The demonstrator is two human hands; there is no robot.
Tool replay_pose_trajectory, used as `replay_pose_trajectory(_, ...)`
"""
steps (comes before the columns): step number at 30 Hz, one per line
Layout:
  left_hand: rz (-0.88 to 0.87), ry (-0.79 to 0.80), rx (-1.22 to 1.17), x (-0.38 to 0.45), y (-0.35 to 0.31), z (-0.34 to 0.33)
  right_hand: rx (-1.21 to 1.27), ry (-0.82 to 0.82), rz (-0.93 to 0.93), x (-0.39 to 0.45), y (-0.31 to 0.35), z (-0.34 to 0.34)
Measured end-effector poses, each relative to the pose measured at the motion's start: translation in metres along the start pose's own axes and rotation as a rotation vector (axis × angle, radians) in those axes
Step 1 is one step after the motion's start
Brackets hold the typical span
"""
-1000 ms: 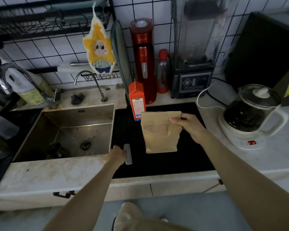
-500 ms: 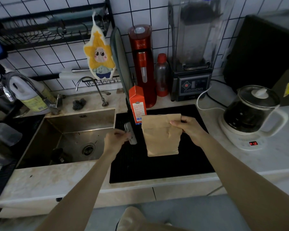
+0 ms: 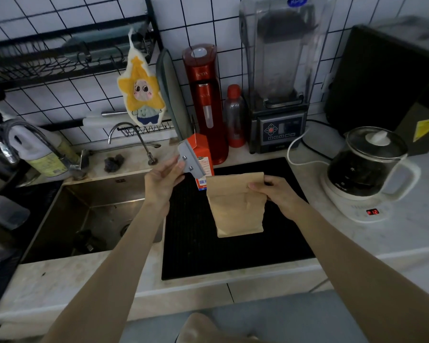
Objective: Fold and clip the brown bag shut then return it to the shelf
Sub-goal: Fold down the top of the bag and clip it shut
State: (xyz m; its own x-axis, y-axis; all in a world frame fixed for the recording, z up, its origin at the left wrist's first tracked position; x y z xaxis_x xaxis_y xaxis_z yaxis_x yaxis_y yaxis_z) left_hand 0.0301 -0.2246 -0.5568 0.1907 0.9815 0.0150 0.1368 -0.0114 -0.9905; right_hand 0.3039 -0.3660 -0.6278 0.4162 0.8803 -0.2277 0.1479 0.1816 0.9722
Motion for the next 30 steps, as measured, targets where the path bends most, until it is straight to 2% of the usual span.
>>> replay_pose_trajectory(12,-0.214,0.264,0.329,-0.01,-0.028,-0.082,0.003,-0.002,-0.023,-0.001,0.0,0.0)
replay_pose_trajectory(19,-0.286,0.255,0.443,-0.001,-0.036,-0.099,0.001,-0.002,-0.023,-0.001,-0.001,0.0)
replay_pose_trajectory(30,-0.453,0.402,0.864,-0.011,-0.033,-0.117,-0.003,0.0,-0.016,-0.002,0.001,-0.001)
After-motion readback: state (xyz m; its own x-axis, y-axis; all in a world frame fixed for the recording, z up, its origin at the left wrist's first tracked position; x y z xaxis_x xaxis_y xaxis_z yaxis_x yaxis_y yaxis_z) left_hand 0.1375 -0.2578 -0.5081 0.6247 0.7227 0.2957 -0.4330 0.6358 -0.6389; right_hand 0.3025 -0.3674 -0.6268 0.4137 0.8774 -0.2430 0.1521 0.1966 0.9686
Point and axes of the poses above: each hand's wrist, its own x-axis towards the middle knuckle, its own z-axis out of the back of the hand, y = z × x, the point moved 6 cm from there along x, towards the middle knuckle, and after that the axes turned 4 degrees about -y, right-handed, at the moved point
